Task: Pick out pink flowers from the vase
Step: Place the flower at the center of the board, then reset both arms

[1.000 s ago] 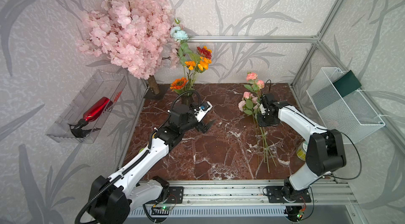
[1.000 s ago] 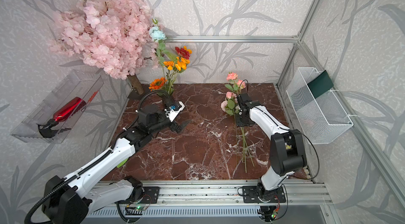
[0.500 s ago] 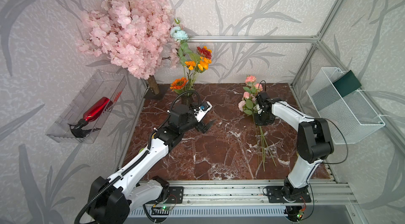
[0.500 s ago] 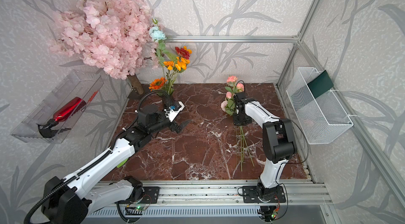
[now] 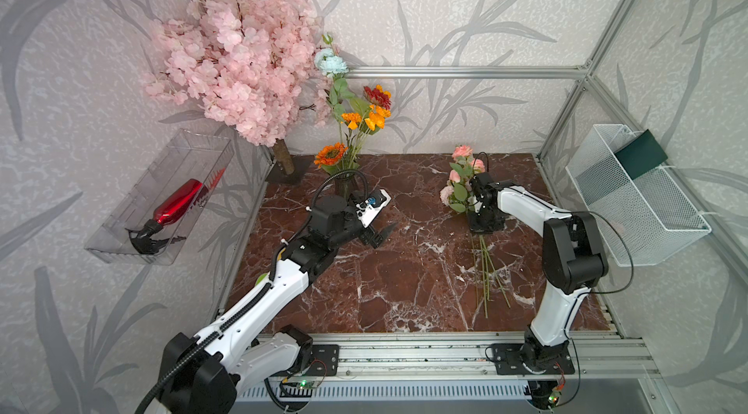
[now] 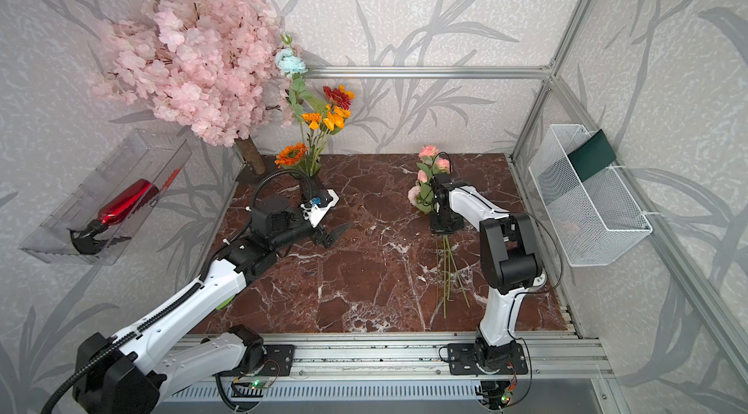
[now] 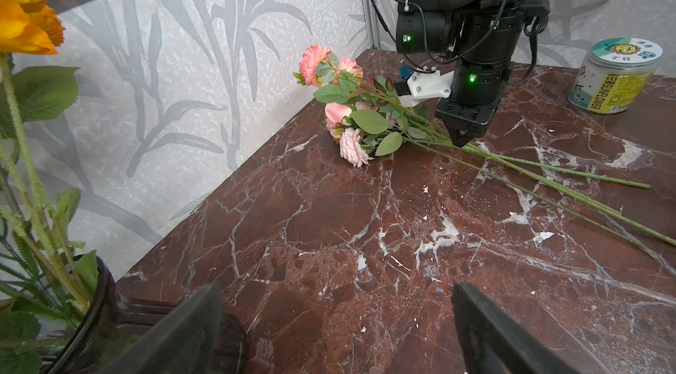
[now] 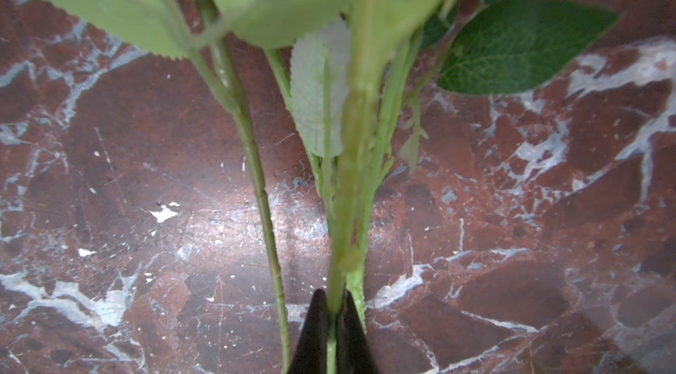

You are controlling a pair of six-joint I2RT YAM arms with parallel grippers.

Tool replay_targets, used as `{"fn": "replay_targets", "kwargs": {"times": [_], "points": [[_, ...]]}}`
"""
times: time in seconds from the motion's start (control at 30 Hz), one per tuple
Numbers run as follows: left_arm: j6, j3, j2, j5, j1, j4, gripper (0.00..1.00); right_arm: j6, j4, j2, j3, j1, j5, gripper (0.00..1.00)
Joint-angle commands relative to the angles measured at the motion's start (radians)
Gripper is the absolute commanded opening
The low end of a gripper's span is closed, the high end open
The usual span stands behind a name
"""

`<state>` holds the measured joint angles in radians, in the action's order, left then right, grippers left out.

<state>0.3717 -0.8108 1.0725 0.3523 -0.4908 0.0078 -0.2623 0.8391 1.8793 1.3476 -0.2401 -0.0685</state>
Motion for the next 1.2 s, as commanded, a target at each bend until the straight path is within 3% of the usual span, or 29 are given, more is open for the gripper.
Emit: {"fn": "replay_targets", "kwargs": {"times": [0.0, 0.23, 0.53, 0.73, 0.93, 1.0, 1.17], "points": [[0.022, -0.003, -0.011, 0.020, -0.004, 0.002, 0.99, -0.014, 0.008, 0.010, 0.017, -0.001, 0.006, 0.06], [0.026, 0.001, -0.018, 0.021, -0.004, -0.001, 0.99, -0.014, -0.002, 0.014, 0.012, -0.005, 0.006, 0.18], [0.024, 0.001, -0.012, 0.020, -0.004, 0.004, 0.99, -0.012, -0.008, -0.022, 0.006, -0.009, 0.007, 0.26], [0.022, 0.001, -0.012, 0.021, -0.004, 0.004, 0.99, -0.011, 0.018, -0.108, 0.033, -0.022, 0.015, 0.39], [0.009, -0.001, -0.015, 0.022, -0.005, 0.004, 0.99, 0.005, 0.143, -0.245, 0.165, -0.061, -0.032, 0.61], [-0.008, 0.001, -0.025, -0.027, -0.003, 0.005, 0.99, 0.012, 0.153, -0.303, 0.172, -0.061, -0.018, 0.99], [-0.221, -0.027, -0.082, -0.271, 0.012, -0.081, 0.99, 0.034, 0.076, -0.478, 0.042, -0.055, 0.000, 0.99]]}}
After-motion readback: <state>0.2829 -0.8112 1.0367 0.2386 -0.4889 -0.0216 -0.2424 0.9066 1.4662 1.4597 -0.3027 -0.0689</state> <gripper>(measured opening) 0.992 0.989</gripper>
